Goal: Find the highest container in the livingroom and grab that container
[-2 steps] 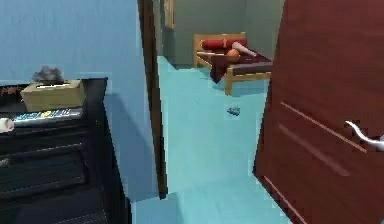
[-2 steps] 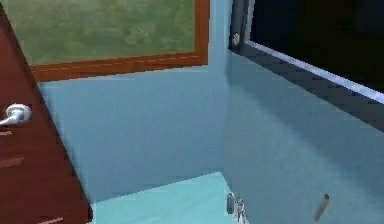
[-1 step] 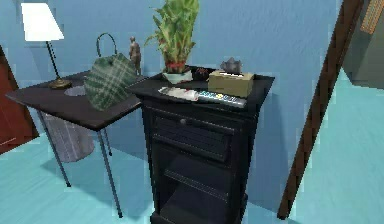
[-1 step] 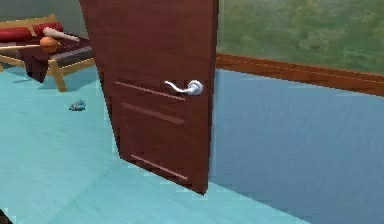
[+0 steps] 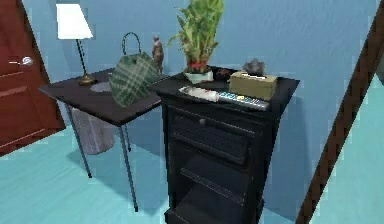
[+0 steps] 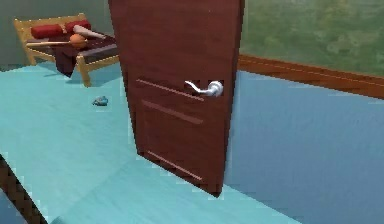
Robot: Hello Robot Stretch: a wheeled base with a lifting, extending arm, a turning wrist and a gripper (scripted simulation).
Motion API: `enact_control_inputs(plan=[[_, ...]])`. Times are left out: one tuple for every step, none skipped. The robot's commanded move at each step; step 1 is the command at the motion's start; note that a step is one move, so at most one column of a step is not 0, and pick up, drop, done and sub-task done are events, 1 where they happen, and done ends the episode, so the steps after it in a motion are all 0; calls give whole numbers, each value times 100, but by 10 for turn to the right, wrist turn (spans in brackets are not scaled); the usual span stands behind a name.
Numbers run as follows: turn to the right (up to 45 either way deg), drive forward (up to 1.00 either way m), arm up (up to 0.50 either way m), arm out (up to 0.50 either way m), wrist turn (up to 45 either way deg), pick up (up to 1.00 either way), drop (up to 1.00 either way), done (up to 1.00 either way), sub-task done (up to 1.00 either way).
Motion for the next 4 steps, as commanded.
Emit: enact_control_inputs(plan=[[0, 20, 0, 0, 0, 0, 0, 0, 0], [-450, 0, 0, 0, 0, 0, 0, 0, 0], [-450, 0, 0, 0, 0, 0, 0, 0, 0], [-150, 0, 0, 0, 0, 0, 0, 0, 0]])
